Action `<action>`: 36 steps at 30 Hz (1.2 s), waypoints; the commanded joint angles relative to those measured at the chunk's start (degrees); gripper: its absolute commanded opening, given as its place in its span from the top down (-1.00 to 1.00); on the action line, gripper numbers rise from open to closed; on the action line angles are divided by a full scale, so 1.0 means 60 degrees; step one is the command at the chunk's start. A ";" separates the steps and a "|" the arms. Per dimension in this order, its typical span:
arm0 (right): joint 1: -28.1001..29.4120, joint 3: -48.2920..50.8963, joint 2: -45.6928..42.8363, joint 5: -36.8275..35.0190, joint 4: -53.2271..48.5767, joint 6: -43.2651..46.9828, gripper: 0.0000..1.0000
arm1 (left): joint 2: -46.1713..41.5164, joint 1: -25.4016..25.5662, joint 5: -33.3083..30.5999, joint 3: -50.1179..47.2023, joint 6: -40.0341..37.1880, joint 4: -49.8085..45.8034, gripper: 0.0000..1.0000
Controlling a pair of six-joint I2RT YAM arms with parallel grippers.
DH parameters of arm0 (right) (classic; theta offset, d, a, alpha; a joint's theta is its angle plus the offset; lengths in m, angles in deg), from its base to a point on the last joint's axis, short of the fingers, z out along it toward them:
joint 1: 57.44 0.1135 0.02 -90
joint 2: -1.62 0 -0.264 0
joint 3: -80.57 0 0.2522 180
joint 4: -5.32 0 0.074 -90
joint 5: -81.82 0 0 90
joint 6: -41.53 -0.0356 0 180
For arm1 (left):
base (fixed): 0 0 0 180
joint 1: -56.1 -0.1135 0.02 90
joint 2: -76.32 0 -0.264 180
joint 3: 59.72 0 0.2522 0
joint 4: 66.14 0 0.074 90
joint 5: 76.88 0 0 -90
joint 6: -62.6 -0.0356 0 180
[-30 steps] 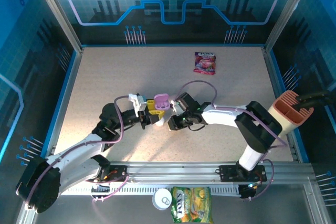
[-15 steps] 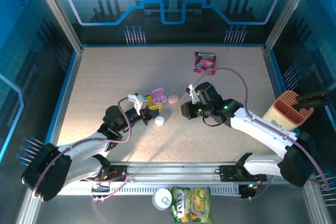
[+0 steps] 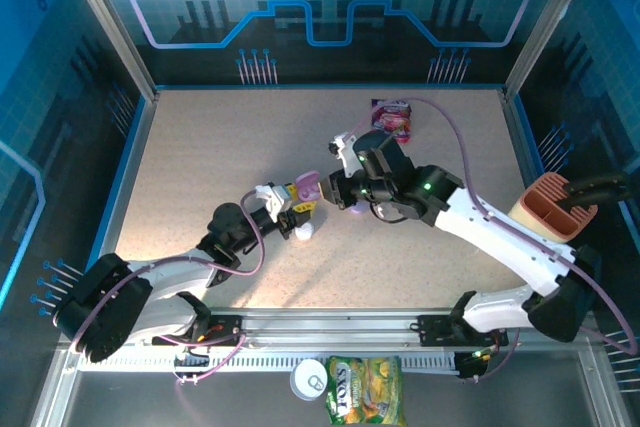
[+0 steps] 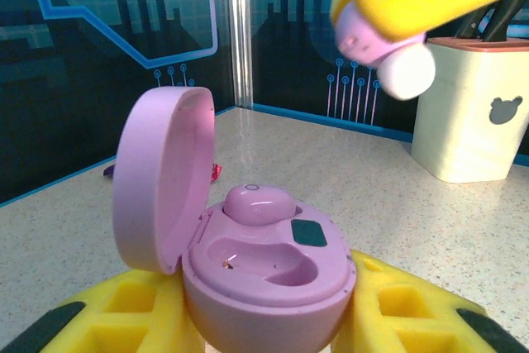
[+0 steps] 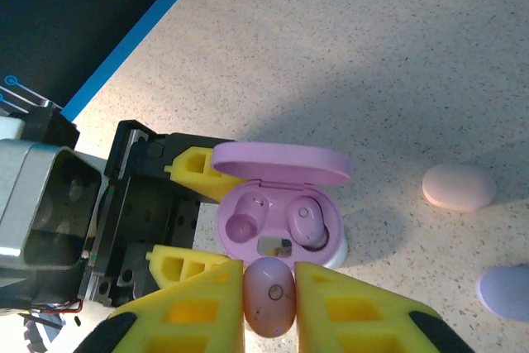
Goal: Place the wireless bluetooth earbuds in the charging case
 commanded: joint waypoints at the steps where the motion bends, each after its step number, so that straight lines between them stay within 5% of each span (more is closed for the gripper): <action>1: 0.0178 -0.0578 0.0464 0.0175 -0.0151 0.0319 0.62 | -0.0141 0.0063 -0.0160 0.0133 -0.0288 0.0285 0.38; 36: 0.0406 -0.0828 0.1924 0.0887 0.0087 0.0340 0.51 | -0.0633 0.0084 -0.0207 0.0223 0.0096 -0.0642 0.36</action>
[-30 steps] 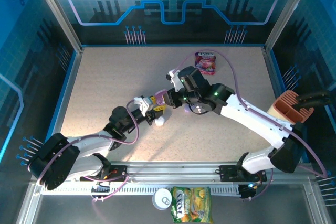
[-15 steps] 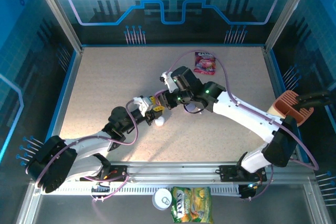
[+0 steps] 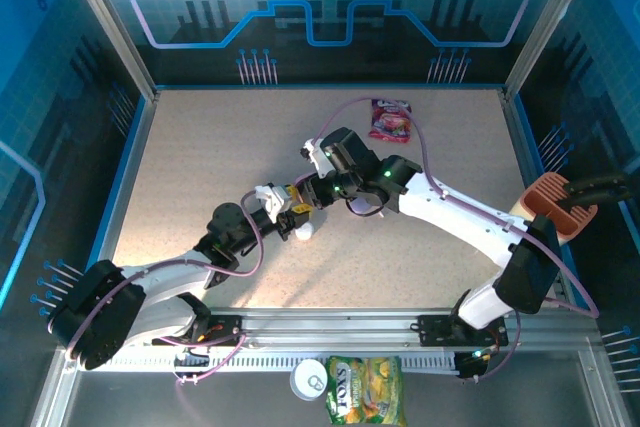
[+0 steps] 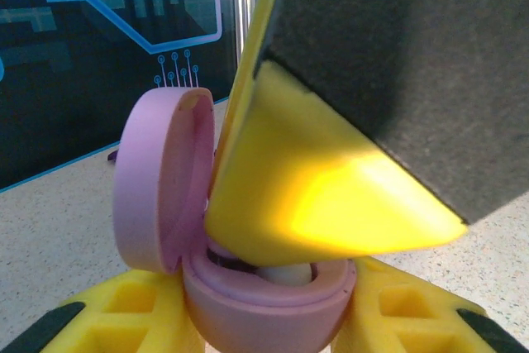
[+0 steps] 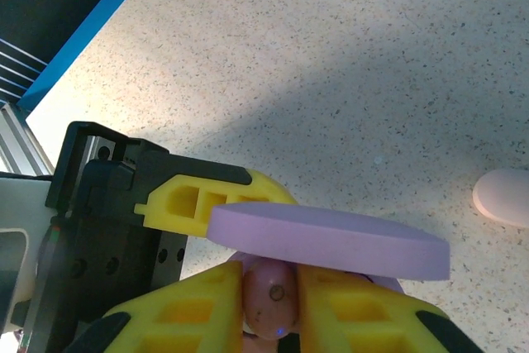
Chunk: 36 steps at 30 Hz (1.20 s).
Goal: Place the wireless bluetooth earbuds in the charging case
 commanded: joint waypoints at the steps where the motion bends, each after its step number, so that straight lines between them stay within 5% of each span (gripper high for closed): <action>1: 0.0183 0.0013 -0.0028 0.0347 0.0000 0.0025 0.48 | -0.0178 0.0063 -0.0111 0.0238 0.0133 0.0141 0.36; 13: -0.0341 0.0992 -0.1748 0.0285 0.0717 -0.0418 0.11 | -0.0183 0.0051 0.0024 0.0293 0.0276 -0.0293 0.36; 30: -0.1033 -0.2121 0.1076 0.0981 -0.1290 0.0570 0.27 | -0.0724 0.0067 0.0054 0.0138 0.0019 -0.0741 0.40; 36: -0.1044 -0.1387 0.0701 0.1258 -0.0950 0.0471 0.29 | -0.0904 0.0070 -0.1014 0.0228 0.0751 -0.1003 0.46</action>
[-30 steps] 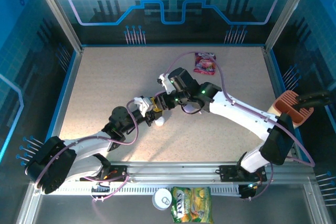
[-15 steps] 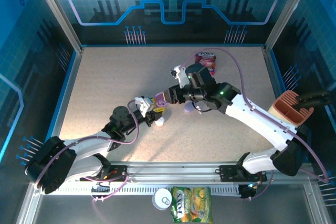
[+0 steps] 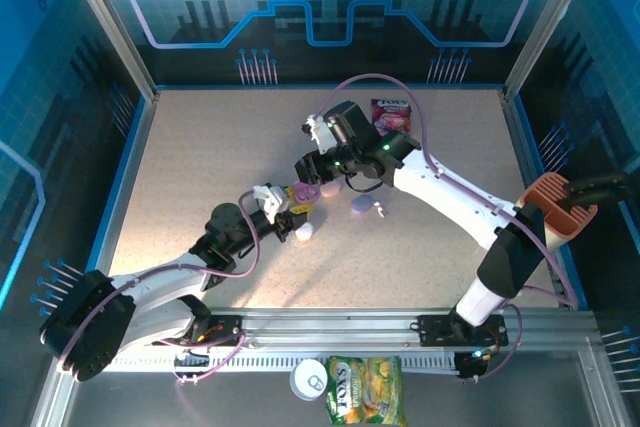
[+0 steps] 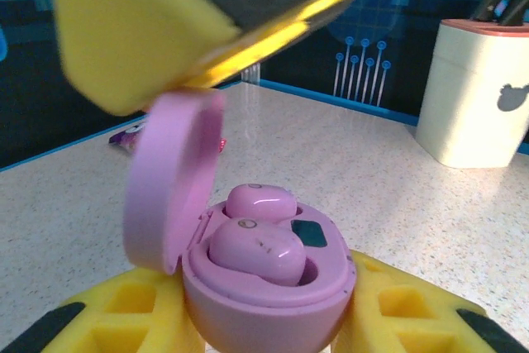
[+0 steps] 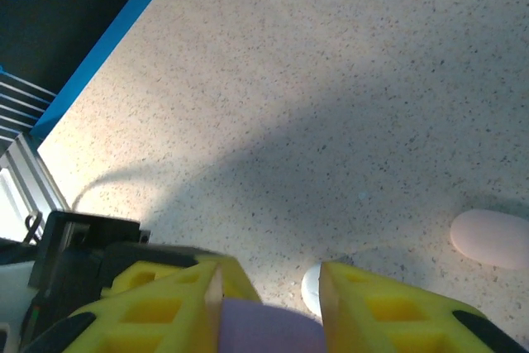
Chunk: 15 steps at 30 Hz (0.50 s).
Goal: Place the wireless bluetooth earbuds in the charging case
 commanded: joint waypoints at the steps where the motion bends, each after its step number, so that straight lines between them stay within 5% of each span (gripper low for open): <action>1: -0.0059 0.0421 -0.0445 0.0336 -0.0209 0.0110 0.29 | -0.0203 0.0052 -0.0947 0.0240 0.0690 0.0055 0.47; 8: -0.0472 0.1914 -0.1718 0.0851 0.1080 -0.1188 0.02 | -0.0053 0.0047 -0.0700 0.0344 0.1025 0.0572 0.46; 12: -0.0923 0.3400 -0.2544 0.2072 0.2892 -0.2811 -0.35 | 0.0022 0.0056 -0.0281 0.0384 0.1265 0.1017 0.44; 15: -0.1147 0.4378 -0.2854 0.3117 0.4354 -0.4063 -0.43 | 0.0120 0.0049 0.0085 0.0377 0.1434 0.1454 0.43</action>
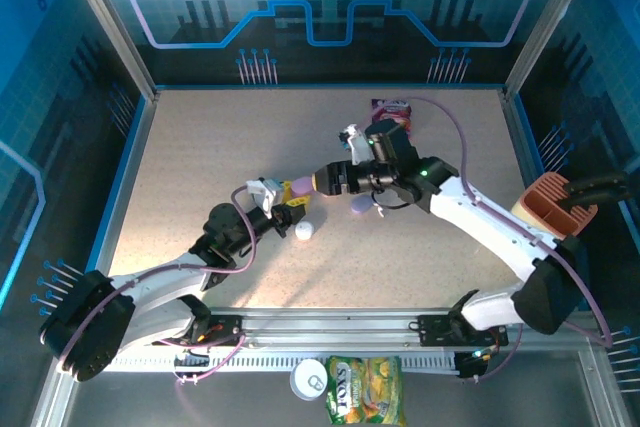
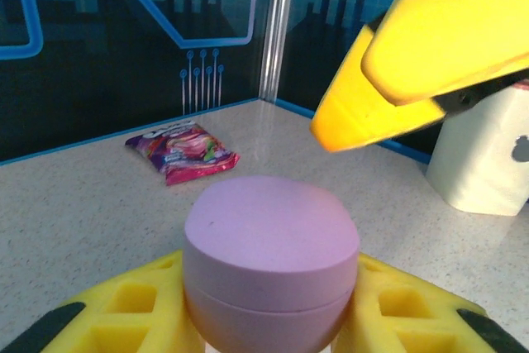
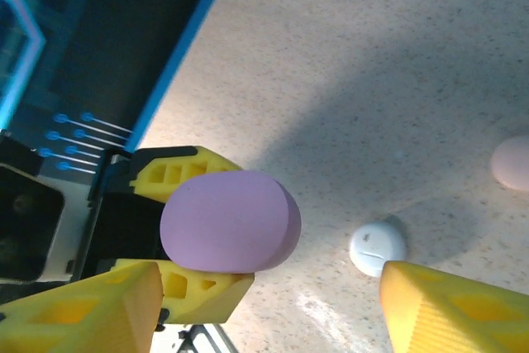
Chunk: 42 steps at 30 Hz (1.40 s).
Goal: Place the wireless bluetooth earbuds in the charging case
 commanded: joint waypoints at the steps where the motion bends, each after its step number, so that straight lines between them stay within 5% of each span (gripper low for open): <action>1: -0.0199 0.0924 -0.0257 0.1615 0.2290 -0.1956 -0.42 | 0.0152 0.0052 0.0550 0.0347 0.0480 0.1086 0.43; 16: -0.0254 0.2569 -0.0011 0.3040 0.6597 -0.4863 -0.17 | 0.0526 0.0044 0.1732 0.0372 0.0941 0.2411 0.41; 26: -0.0403 0.2671 -0.0250 0.2878 0.6397 -0.4812 0.59 | 0.0566 0.0052 0.1472 0.0245 0.0772 0.2341 0.29; 28: -0.0490 0.2970 -0.0339 0.2784 0.6351 -0.4716 0.61 | 0.0611 0.0055 0.1403 0.0204 0.0719 0.2341 0.16; 33: -0.0874 0.3161 -0.0537 0.2005 0.5017 -0.3479 0.58 | 0.0539 0.0055 0.1437 0.0157 0.0434 0.1587 -0.57; 42: -0.1295 0.3374 0.0045 -0.0625 0.2591 -0.1273 0.57 | -0.0416 0.0059 0.1416 0.0024 -0.0556 -0.1004 -0.99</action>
